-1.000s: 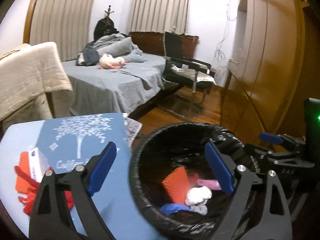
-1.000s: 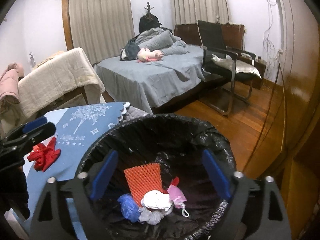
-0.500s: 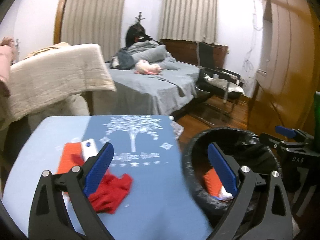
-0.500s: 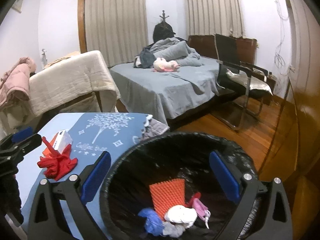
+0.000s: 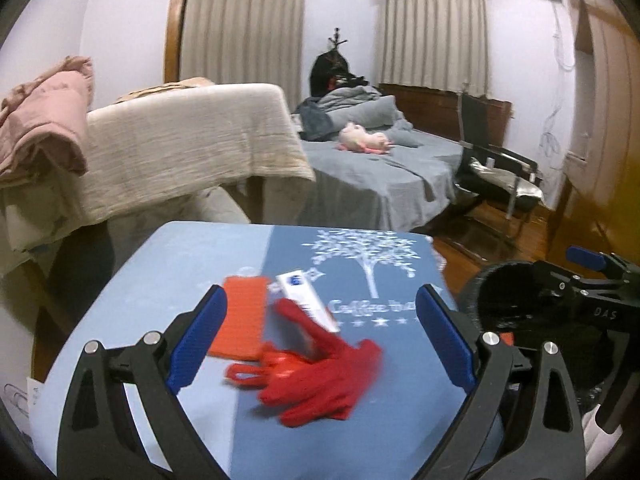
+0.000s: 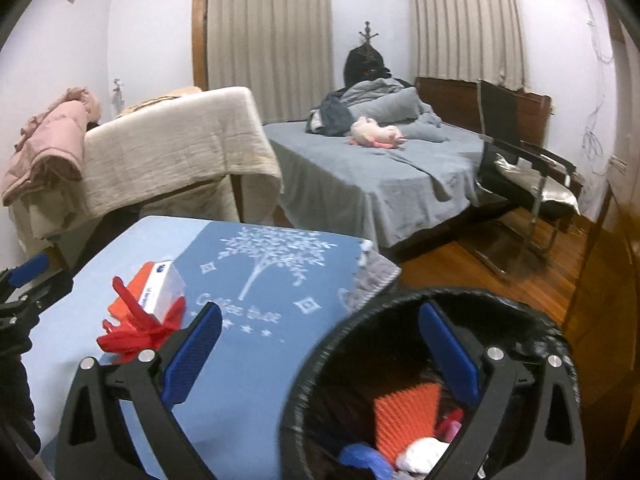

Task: Collect trash
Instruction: 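Return both grippers from the bin to the table pile, then grasp the orange mesh sleeve with the left gripper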

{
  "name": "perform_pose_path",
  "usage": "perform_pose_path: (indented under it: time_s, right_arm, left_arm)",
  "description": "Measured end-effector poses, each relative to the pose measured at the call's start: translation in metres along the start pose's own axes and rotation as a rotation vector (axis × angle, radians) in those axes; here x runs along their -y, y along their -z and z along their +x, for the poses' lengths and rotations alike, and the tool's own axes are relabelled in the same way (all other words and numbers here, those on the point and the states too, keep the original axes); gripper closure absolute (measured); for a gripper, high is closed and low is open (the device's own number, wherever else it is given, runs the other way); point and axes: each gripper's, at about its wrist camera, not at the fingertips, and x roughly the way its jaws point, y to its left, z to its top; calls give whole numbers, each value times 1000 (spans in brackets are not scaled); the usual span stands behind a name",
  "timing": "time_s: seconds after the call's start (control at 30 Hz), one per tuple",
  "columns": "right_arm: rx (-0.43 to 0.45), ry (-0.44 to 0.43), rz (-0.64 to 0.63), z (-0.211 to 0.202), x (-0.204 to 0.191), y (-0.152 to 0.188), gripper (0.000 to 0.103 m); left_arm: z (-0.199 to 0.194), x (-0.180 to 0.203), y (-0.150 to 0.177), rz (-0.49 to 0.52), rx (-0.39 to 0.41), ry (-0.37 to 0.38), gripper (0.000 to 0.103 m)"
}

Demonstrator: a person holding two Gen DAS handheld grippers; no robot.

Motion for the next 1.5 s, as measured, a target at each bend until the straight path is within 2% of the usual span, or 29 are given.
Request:
perform_pose_path:
  time_s: [0.4, 0.63, 0.77, 0.83, 1.07, 1.27, 1.4, 1.47, 1.5]
  right_arm:
    - [-28, -75, -83, 64, -66, -6, 6]
    - [-71, -128, -111, 98, -99, -3, 7]
    - [-86, -140, -121, 111, -111, -2, 10]
    - [-96, -146, -121, 116, -114, 0, 12]
    - [-122, -153, -119, 126, -113, 5, 16]
    - [-143, -160, -117, 132, -110, 10, 18]
    - [-148, -167, -120, 134, -110, 10, 19]
    - [-148, -170, -121, 134, -110, 10, 20]
    - [-148, -172, -121, 134, -109, 10, 20]
  left_arm:
    - [36, -70, 9, -64, -49, -135, 10]
    - [59, -98, 17, -86, -91, -172, 11]
    - [76, -108, 24, -97, -123, -176, 12]
    - [83, -110, 27, -97, -140, -173, 15]
    - [117, -114, 40, -117, -225, -148, 18]
    - [144, -111, 49, -133, -308, -106, 28]
    - [159, -106, 53, -143, -366, -50, 40]
    - [162, -105, 53, -145, -369, -40, 43]
    - [162, -104, 52, -146, -368, -29, 51]
